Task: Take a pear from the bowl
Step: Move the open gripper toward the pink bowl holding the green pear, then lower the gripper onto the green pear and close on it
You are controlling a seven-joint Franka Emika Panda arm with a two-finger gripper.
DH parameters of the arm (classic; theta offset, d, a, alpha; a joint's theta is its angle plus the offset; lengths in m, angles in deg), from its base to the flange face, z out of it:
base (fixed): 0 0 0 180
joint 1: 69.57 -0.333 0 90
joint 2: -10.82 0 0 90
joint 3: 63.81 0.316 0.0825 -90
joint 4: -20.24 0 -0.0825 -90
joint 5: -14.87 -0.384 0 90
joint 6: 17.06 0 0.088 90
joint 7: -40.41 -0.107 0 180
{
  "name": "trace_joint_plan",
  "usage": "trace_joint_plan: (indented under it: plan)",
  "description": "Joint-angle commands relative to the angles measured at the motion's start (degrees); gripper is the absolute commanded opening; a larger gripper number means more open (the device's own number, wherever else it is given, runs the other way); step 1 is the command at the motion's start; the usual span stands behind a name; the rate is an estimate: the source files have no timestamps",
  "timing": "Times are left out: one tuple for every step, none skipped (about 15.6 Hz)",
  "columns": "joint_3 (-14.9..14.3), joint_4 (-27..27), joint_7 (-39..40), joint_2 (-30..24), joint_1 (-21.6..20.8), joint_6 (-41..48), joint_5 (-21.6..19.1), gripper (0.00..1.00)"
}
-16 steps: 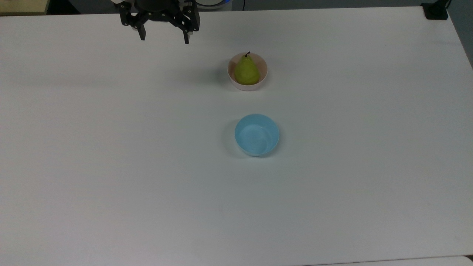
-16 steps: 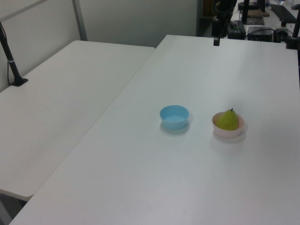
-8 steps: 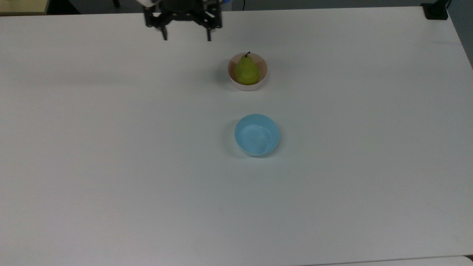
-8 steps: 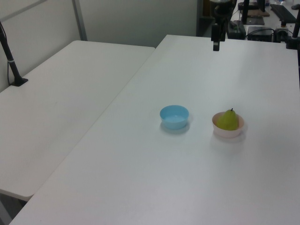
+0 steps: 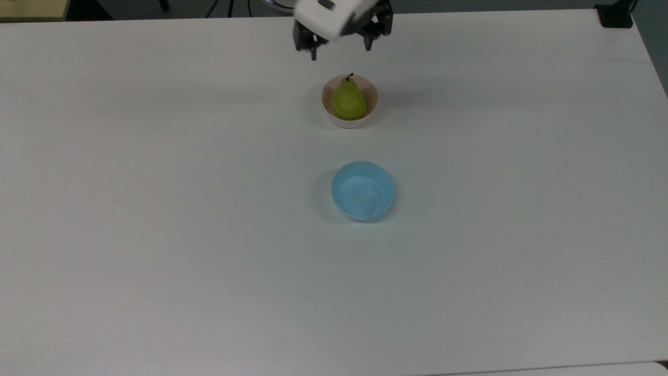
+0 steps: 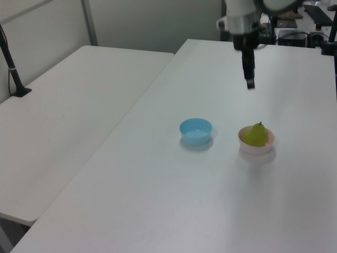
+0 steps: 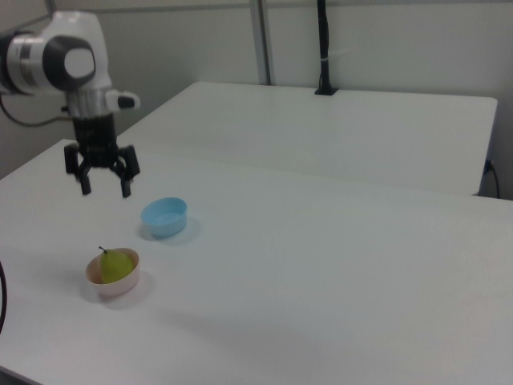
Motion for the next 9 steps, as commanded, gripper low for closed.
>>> trace_joint_plan:
  plan:
    - [-0.84, 4.23, 2.95, 2.72, -3.03, -0.58, -0.38, 1.00]
    - [-0.84, 4.67, 2.95, 3.68, -3.65, -0.84, -0.20, 1.00]
    - [-0.84, 4.76, 3.04, 4.74, -3.74, -1.28, 0.15, 1.00]
    - [-0.40, 5.46, 3.04, 5.62, -3.65, -1.89, 0.85, 1.00]
    - [0.12, 6.25, 3.04, 6.15, -3.65, -2.94, 1.81, 1.00]
    - [0.30, 7.22, 3.04, 6.59, -3.65, -4.52, 2.78, 1.00]
    - [0.31, 8.36, 3.04, 6.77, -3.65, -6.02, 3.31, 1.00]
    - [0.39, 9.33, 3.04, 7.38, -3.74, -7.08, 3.75, 0.99]
    - [0.57, 9.94, 3.04, 7.99, -3.74, -7.61, 4.36, 0.98]
